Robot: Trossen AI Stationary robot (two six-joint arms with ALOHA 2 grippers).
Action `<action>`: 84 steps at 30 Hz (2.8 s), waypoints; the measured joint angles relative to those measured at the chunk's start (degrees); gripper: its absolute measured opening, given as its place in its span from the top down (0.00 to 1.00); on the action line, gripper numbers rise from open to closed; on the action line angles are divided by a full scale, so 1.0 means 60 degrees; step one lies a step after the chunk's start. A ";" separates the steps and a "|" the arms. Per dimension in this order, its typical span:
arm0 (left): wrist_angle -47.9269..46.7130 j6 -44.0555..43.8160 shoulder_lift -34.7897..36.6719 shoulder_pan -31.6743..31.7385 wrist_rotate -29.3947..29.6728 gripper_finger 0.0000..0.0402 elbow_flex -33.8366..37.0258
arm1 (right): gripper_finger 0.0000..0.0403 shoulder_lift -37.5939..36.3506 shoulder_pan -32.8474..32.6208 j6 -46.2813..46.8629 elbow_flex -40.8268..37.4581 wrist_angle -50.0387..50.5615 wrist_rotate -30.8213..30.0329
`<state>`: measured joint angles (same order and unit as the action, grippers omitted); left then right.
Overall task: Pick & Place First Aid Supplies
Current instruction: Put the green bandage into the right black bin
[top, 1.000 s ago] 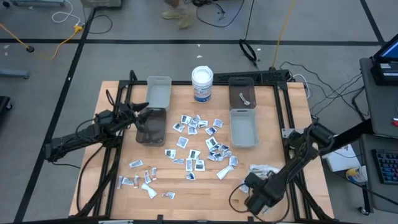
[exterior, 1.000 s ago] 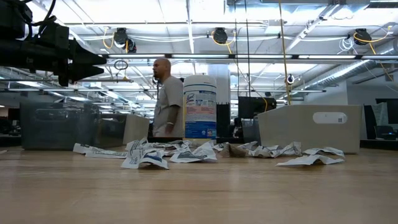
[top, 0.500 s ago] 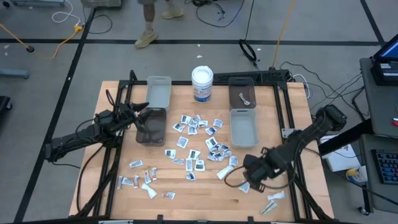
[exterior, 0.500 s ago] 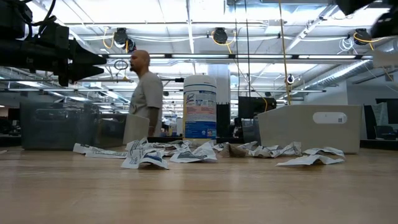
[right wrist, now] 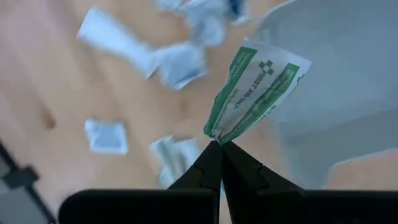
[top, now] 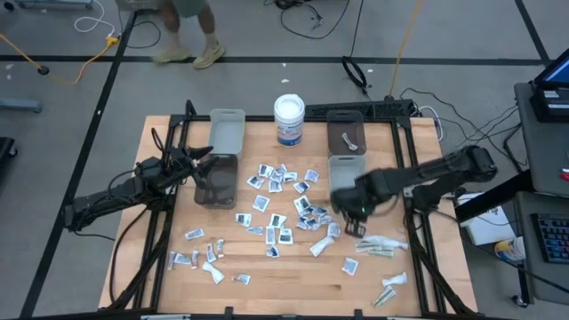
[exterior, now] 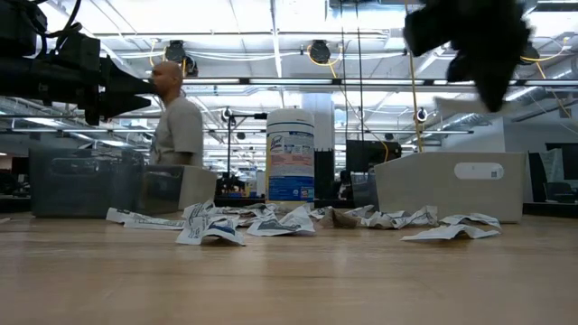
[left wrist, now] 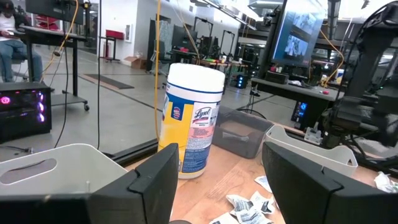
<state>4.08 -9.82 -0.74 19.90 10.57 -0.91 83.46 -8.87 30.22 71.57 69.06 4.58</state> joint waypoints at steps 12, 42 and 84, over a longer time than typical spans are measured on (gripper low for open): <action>0.0000 0.0000 -0.0002 -0.0003 0.0000 0.41 0.0000 | 1.00 0.0000 0.4666 -0.2081 0.0000 0.0037 -0.0318; 0.0002 0.0000 0.0001 -0.0002 0.0001 0.41 0.0000 | 1.00 0.2819 0.8995 -0.3835 0.2282 -0.0464 -0.1055; 0.0000 0.0000 0.0001 0.0001 0.0004 0.41 0.0000 | 0.61 0.4005 0.9281 -0.3385 0.2827 -0.0710 -0.1756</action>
<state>4.08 -9.82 -0.73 19.90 10.59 -0.91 107.49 46.81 9.91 88.53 64.80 -5.96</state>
